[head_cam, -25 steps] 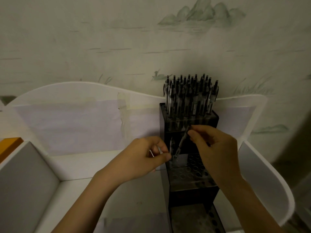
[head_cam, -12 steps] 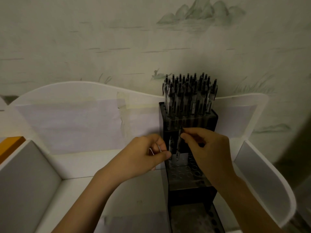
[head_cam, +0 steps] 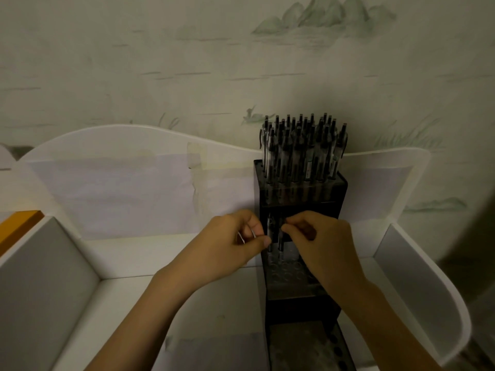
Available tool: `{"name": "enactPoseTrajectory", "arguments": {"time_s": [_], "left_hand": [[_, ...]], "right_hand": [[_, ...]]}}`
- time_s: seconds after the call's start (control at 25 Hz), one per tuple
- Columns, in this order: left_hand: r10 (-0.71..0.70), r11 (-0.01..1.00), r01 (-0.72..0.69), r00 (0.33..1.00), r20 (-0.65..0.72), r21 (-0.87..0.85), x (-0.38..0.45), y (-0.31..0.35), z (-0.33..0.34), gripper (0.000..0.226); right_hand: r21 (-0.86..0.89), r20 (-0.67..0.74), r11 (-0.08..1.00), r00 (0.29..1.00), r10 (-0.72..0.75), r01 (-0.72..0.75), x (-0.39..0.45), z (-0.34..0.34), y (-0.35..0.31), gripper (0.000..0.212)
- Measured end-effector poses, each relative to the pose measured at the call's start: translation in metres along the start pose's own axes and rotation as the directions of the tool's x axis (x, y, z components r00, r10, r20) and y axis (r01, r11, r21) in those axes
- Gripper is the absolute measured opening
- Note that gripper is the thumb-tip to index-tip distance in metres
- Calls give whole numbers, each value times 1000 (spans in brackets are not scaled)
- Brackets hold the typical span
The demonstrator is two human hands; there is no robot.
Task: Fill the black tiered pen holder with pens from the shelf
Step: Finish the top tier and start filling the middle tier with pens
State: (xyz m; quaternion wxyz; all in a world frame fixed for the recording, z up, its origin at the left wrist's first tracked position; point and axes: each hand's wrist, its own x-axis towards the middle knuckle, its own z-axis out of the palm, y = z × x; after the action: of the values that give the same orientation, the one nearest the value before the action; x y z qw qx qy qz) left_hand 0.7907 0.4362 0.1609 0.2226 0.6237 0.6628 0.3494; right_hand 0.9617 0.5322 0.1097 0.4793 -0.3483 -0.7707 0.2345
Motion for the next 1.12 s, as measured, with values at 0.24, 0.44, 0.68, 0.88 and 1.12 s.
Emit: {"name": "enactPoseTrajectory", "arguments": {"time_s": [0.24, 0.44, 0.68, 0.88, 1.12], "left_hand": [[4, 997, 0, 999, -52, 78, -2, 0, 1, 7], [-24, 980, 55, 987, -162, 192, -16, 6, 11, 8], [-89, 937, 171, 960, -264, 306, -51, 19, 39, 23], [-154, 866, 305, 917, -369, 396, -107, 19, 49, 37], [-304, 723, 555, 790, -532, 411, -201, 5, 30, 43]], "right_hand": [[-37, 71, 996, 994, 79, -77, -4, -4, -2, 16], [-179, 120, 979, 990, -71, 92, -12, -27, -11, 32], [-206, 292, 957, 946, -137, 203, -26, -62, -19, 49], [-69, 448, 945, 856, -258, 320, -45, -51, -43, 48], [38, 653, 867, 645, -397, 496, -76, 15, -90, 54]]}}
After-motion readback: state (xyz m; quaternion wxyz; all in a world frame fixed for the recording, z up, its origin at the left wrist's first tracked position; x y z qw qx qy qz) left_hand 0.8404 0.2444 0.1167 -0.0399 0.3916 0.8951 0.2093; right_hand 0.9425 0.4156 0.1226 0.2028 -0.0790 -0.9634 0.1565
